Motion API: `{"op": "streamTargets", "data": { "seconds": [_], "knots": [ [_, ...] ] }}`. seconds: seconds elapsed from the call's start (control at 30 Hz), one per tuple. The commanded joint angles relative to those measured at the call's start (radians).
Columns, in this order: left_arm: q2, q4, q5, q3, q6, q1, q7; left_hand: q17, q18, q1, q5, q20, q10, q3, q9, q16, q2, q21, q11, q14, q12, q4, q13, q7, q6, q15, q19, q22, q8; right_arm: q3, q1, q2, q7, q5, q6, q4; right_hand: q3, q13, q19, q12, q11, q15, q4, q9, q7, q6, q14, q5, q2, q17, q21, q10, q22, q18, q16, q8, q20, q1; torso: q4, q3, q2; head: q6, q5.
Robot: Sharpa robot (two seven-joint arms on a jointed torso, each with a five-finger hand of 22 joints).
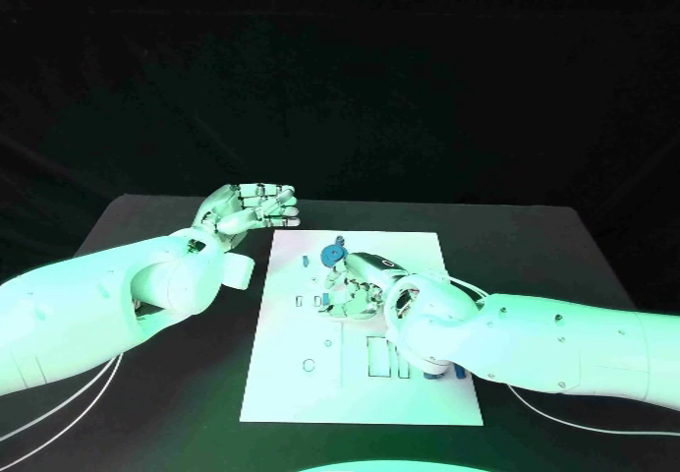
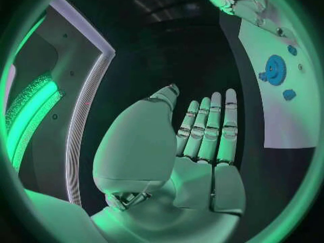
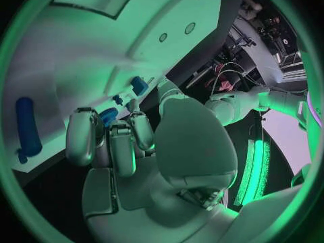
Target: Assemble the parts on the task board
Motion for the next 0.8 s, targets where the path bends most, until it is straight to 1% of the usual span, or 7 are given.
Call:
{"op": "streamTargets", "data": {
  "seconds": [0.03,0.23,0.33,0.37,0.4,0.53,0.8],
  "knots": [
    [0.003,-0.005,-0.054,0.0,-0.043,0.001,-0.078,0.028,0.016,-0.024,-0.004,-0.017,0.047,-0.007,0.007,0.041,-0.002,0.025,-0.016,0.042,0.029,0.006,0.01,0.018,0.028,-0.017,0.037,0.009,0.023,0.003,0.012,-0.028,0.078,0.035,-0.078,0.024,-0.039,-0.065,-0.028,-0.051,0.009,0.017,0.001,-0.005,0.012,-0.041,0.085,0.007,0.008,0.182,-0.045,-0.068,-0.016,0.023,-0.011,-0.004,0.012,0.034,-0.006,0.0013,-0.004,0.004,0.004],
    [0.006,-0.028,-0.131,0.0,-0.021,0.001,-0.172,0.184,0.014,-0.09,-0.003,-0.075,0.128,-0.019,0.044,0.286,-0.013,0.138,-0.057,0.163,0.163,0.007,0.076,-0.009,0.036,-0.071,0.167,0.062,0.124,0.007,0.046,-0.102,0.143,0.096,-0.114,0.062,-0.094,-0.111,-0.049,-0.076,0.024,0.03,0.004,-0.011,0.028,-0.102,0.077,0.014,-0.001,0.159,-0.08,-0.117,-0.039,0.03,-0.018,0.011,0.024,0.052,-0.0114,0.0059,-0.014,0.001,0.016],
    [0.004,-0.038,-0.219,0.001,0.032,0.002,-0.254,0.405,0.007,-0.138,-0.001,-0.127,0.118,-0.033,0.114,0.634,-0.013,0.324,-0.096,0.164,0.379,0.001,0.222,-0.046,0.02,-0.113,0.251,0.172,0.256,0.008,0.07,-0.155,0.178,0.165,-0.113,0.088,-0.094,-0.112,-0.048,-0.073,0.025,0.032,0.003,-0.01,0.029,-0.105,0.077,0.014,0.005,0.16,-0.078,-0.117,-0.037,0.029,-0.018,0.018,0.026,0.059,-0.0106,0.0095,-0.02,-0.001,0.022],
    [0.002,-0.04,-0.267,0.001,0.065,0.002,-0.3,0.613,-0.007,-0.17,0.005,-0.137,0.006,-0.023,0.192,0.899,0.01,0.522,-0.103,0.18,0.603,-0.007,0.386,-0.066,-0.054,-0.123,0.199,0.306,0.387,0.008,0.082,-0.18,0.193,0.204,-0.111,0.099,-0.09,-0.111,-0.047,-0.069,0.024,0.032,0.003,-0.009,0.028,-0.104,0.077,0.012,0.016,0.16,-0.078,-0.114,-0.036,0.029,-0.018,0.029,0.027,0.065,-0.0101,0.0113,-0.023,-0.001,0.025],
    [0.001,-0.04,-0.304,0.001,0.091,0.003,-0.335,0.696,0.009,-0.195,0.0,-0.141,-0.016,-0.028,0.211,0.974,-0.003,0.595,-0.104,0.244,0.655,0.005,0.416,-0.054,-0.076,-0.124,0.172,0.355,0.424,0.008,0.09,-0.197,0.202,0.227,-0.111,0.106,-0.088,-0.111,-0.047,-0.067,0.024,0.031,0.003,-0.008,0.028,-0.103,0.077,0.011,0.022,0.16,-0.078,-0.113,-0.036,0.029,-0.018,0.033,0.027,0.067,-0.0106,0.0125,-0.024,-0.002,0.028],
    [0.001,-0.037,-0.448,0.001,0.193,0.013,-0.473,0.975,-0.014,-0.263,0.001,-0.151,0.016,-0.037,0.242,1.174,0.011,0.83,-0.125,0.436,0.793,0.011,0.487,-0.072,-0.081,-0.144,0.245,0.607,0.489,0.009,0.124,-0.252,0.23,0.322,-0.106,0.118,-0.086,-0.109,-0.047,-0.06,0.021,0.03,0.003,-0.006,0.024,-0.097,0.077,0.008,0.034,0.159,-0.081,-0.107,-0.037,0.03,-0.018,0.049,0.026,0.062,-0.0131,0.0178,-0.031,-0.001,0.034],
    [0.032,-0.034,-0.692,0.001,0.383,0.049,-0.703,1.184,-0.066,-0.292,0.009,-0.175,0.127,0.081,0.256,1.283,0.003,1.071,-0.154,0.555,0.974,0.013,0.653,-0.101,-0.041,-0.17,0.376,0.952,0.513,0.011,0.169,-0.314,0.266,0.55,-0.11,0.091,-0.076,-0.117,-0.057,-0.059,0.018,0.026,-0.003,-0.006,0.021,-0.1,0.075,0.006,0.047,0.149,-0.103,-0.109,-0.053,0.035,-0.021,0.069,0.023,0.082,-0.0169,0.0222,-0.038,-0.01,0.045]
  ]
}}
